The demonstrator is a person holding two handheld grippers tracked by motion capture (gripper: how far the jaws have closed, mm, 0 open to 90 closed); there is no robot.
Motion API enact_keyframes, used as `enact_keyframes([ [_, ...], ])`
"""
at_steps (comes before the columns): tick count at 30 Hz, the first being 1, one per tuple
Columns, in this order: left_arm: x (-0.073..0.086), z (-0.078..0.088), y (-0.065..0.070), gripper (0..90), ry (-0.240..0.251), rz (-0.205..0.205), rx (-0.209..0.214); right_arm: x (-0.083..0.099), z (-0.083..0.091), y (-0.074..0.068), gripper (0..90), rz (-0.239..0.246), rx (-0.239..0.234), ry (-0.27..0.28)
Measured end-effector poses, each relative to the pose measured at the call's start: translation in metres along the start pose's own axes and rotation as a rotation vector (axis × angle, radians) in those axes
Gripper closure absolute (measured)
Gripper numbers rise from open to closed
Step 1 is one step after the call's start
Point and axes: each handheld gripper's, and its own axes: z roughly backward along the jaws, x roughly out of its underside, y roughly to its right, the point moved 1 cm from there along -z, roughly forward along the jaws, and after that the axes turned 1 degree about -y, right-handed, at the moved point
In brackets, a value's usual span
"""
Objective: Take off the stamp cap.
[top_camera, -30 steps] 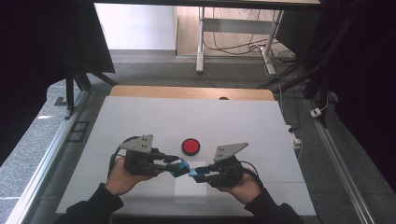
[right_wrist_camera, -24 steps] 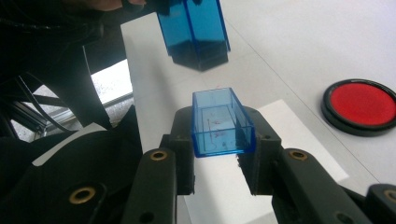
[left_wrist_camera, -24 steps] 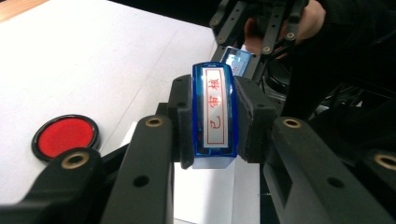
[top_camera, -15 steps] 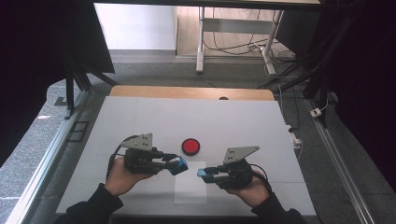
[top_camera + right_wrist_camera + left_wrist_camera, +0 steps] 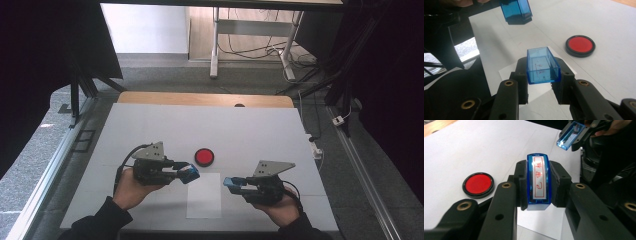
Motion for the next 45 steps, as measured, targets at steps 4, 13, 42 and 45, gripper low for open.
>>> enact_keyframes([
  [4, 0.0, -0.001, -0.001, 70.3, -0.011, 0.015, -0.026, 0.006, 0.007, 0.0, 68.4, -0.001, 0.031, 0.003],
  [13, -0.002, -0.001, -0.003, 70.3, -0.033, 0.057, -0.056, 0.019, 0.022, -0.001, 68.4, -0.01, 0.1, 0.022],
  [42, -0.017, -0.015, -0.019, 70.3, -0.086, 0.083, -0.125, 0.058, 0.064, 0.006, 68.3, -0.146, 0.267, 0.031],
  [45, -0.017, -0.017, -0.023, 70.3, -0.09, 0.088, -0.13, 0.061, 0.066, 0.007, 68.3, -0.156, 0.274, 0.024],
])
